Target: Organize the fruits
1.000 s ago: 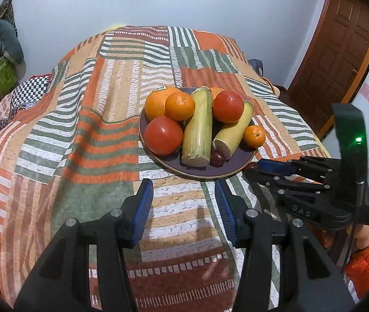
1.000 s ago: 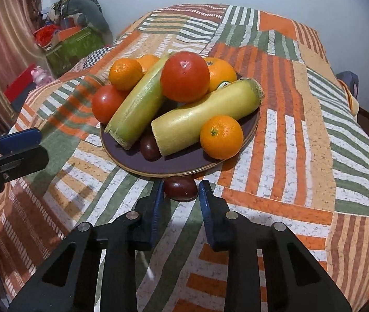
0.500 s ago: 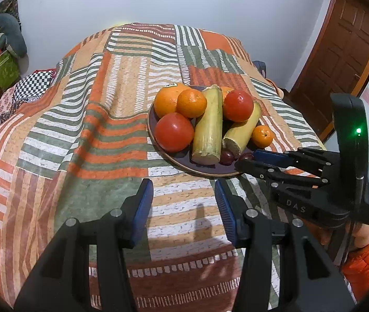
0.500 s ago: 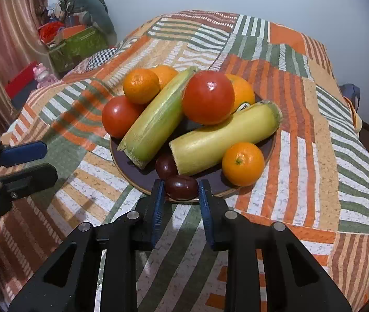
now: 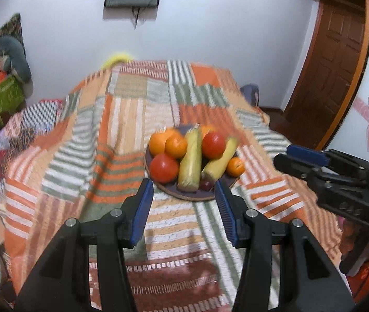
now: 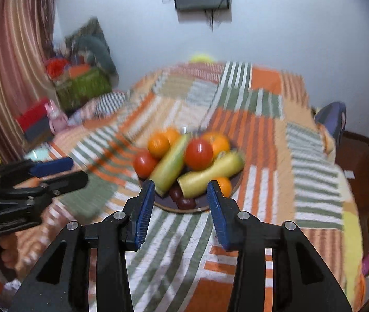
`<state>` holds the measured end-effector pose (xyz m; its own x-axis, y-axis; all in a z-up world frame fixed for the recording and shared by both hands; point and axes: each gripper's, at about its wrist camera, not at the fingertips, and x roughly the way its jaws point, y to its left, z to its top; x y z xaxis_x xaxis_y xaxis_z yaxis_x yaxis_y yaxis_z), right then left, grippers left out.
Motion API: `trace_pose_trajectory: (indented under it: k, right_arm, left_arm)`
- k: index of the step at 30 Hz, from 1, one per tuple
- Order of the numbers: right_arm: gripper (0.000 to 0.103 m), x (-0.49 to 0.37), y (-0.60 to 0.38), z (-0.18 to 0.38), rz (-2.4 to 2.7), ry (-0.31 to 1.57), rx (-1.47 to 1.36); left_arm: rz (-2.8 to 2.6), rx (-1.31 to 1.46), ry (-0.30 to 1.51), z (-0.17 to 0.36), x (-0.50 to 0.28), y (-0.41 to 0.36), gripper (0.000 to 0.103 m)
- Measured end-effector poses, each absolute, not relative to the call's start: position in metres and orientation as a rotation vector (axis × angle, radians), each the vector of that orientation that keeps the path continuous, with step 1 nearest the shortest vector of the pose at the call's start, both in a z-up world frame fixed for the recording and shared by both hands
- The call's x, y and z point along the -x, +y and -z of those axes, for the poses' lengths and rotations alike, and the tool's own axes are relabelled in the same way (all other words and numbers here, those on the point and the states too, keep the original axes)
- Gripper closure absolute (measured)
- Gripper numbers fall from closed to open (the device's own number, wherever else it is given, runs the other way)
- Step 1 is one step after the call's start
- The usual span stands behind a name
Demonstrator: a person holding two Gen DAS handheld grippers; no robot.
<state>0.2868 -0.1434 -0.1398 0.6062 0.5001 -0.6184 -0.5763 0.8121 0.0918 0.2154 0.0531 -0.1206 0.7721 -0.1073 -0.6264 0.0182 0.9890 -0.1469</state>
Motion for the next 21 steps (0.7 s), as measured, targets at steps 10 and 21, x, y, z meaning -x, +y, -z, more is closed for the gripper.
trace_pose_trajectory:
  k: [10,21]
  right_arm:
    - [0.064,-0.204,-0.178,0.048,-0.603,0.413,0.030]
    - [0.048,-0.153,-0.191,0.019,-0.582,0.267,-0.003]
  left_arm:
    - [0.068,0.056,0.432,0.026,-0.133,0.023,0.054]
    - [0.062,0.040,0.262,-0.025,-0.068,0.011,0.038]
